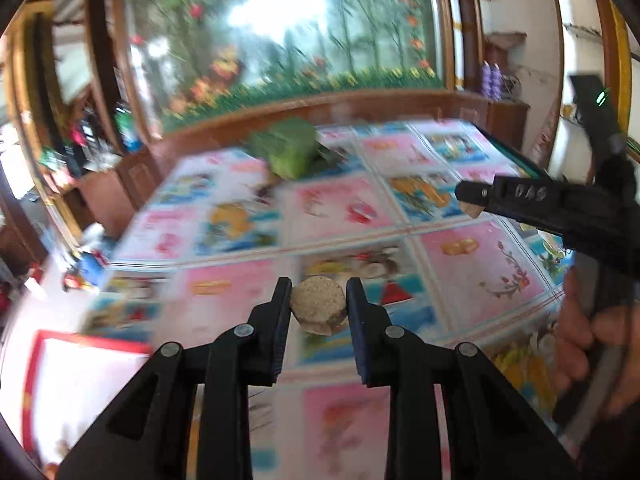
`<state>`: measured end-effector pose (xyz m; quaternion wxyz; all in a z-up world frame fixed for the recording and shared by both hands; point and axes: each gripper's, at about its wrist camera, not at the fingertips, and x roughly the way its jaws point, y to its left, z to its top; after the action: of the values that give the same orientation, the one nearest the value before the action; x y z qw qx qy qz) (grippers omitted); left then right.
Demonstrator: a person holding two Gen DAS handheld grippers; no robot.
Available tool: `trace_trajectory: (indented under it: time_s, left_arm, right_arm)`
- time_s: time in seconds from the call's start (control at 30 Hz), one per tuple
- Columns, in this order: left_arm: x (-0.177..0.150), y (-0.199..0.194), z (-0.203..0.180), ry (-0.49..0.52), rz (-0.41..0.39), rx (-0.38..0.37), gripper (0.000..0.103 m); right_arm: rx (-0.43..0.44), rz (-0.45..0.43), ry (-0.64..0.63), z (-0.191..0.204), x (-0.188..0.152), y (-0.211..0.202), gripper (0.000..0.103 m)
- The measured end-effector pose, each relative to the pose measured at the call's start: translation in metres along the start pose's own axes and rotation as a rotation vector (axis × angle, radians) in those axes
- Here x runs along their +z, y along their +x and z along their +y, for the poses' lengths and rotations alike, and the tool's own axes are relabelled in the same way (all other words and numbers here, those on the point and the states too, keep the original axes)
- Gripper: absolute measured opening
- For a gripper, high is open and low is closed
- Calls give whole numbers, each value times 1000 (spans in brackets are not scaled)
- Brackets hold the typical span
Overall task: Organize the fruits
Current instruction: 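Carry both yam chunks over the tray, then open both tools to drop the yam chunks into the tray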
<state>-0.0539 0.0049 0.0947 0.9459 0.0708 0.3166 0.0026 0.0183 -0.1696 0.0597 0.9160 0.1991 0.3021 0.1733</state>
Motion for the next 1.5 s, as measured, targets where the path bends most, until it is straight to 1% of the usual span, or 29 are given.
trace_trajectory:
  time_s: [0.1, 0.2, 0.27, 0.33, 0.47, 0.57, 0.67, 0.87, 1.0, 1.33, 1.5]
  left_arm:
    - [-11, -37, 28, -20, -54, 64, 30]
    - [-23, -62, 58, -52, -76, 115, 30]
    - [-32, -74, 79, -75, -78, 142, 30]
    - [-40, -82, 96, -99, -78, 162, 30]
    - [-61, -91, 131, -150, -71, 205, 30]
    - [-77, -96, 158, -194, -59, 230, 30]
    - [-89, -99, 174, -221, -55, 249, 30]
    - [-108, -101, 202, -272, -42, 267, 30]
    - [-116, -100, 210, -286, -38, 269, 30]
    - [-127, -96, 223, -304, -14, 272, 30]
    - [-136, -92, 226, -310, 11, 276, 30]
  right_arm:
    - [26, 0, -1, 20, -17, -8, 25]
    - [80, 10, -16, 48, -37, -16, 25]
    - [139, 26, -35, 73, -51, -19, 25]
    - [170, 47, -65, 94, -62, -19, 25]
    - [238, 104, -166, 149, -84, -13, 25]
    - [282, 133, -233, 183, -99, -11, 25]
    - [316, 159, -296, 210, -113, -10, 25]
    - [330, 201, -383, 235, -141, -4, 26]
    - [337, 233, -398, 244, -154, 1, 26]
    - [324, 295, -417, 248, -178, 11, 26]
    - [303, 292, -414, 245, -180, 15, 26]
